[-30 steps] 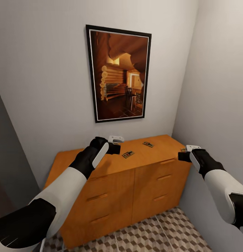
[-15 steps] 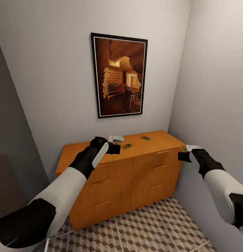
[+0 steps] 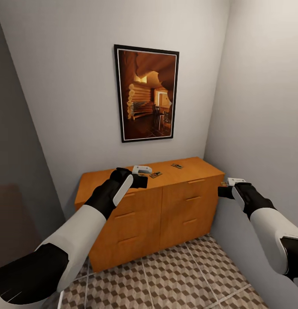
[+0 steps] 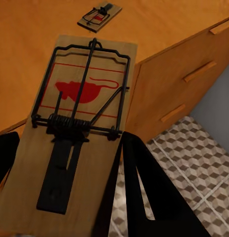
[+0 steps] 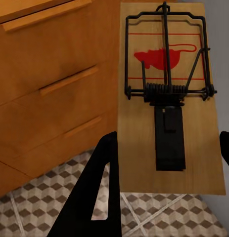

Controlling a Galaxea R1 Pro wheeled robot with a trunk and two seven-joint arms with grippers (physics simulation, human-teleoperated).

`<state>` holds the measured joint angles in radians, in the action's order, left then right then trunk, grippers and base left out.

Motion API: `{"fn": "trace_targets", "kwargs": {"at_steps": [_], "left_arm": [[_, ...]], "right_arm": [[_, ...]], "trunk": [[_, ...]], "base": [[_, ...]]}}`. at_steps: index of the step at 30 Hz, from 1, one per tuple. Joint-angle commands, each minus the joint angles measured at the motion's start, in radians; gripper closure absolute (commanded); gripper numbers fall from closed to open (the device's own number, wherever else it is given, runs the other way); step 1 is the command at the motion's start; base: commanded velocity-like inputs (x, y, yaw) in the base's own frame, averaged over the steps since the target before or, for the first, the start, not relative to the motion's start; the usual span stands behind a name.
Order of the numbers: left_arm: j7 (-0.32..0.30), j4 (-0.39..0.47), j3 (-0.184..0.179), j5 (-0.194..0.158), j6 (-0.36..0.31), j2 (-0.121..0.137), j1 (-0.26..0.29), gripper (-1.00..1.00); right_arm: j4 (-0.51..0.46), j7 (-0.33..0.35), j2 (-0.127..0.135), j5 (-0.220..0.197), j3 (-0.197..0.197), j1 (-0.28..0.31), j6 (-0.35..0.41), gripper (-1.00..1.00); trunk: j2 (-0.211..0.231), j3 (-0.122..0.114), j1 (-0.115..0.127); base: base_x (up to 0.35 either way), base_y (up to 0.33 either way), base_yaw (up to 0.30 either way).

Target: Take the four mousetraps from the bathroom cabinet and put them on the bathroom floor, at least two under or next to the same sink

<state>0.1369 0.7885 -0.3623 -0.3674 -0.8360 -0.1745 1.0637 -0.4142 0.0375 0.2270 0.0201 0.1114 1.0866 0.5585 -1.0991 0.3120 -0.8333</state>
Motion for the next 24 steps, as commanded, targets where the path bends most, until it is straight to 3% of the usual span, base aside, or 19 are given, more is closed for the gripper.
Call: {"fn": "trace_targets", "kwargs": {"at_steps": [1,13,16,24], "left_arm": [[0.008,0.001,-0.002,-0.008,0.000,0.000,0.001,1.00],[0.009,-0.005,-0.006,-0.011,0.013,0.000,0.001,1.00],[0.009,-0.016,-0.006,-0.011,0.013,0.000,0.001,1.00],[0.009,-0.041,-0.006,-0.011,0.015,0.000,0.001,1.00]], "right_arm": [[-0.002,0.004,-0.001,0.001,0.005,0.001,0.004,1.00],[0.013,-0.009,-0.013,0.000,0.005,-0.008,-0.037,1.00],[0.030,-0.018,-0.035,0.004,0.005,-0.012,-0.062,1.00],[0.060,-0.102,-0.102,0.064,0.006,-0.037,-0.184,1.00]], "trunk": [[-0.001,0.001,0.000],[-0.001,0.001,0.000],[-0.001,0.001,0.000],[-0.001,0.001,0.000]], "base": [[-0.018,0.000,0.000],[-0.004,0.000,0.000],[0.000,0.000,0.000],[-0.010,0.000,0.000]]}}
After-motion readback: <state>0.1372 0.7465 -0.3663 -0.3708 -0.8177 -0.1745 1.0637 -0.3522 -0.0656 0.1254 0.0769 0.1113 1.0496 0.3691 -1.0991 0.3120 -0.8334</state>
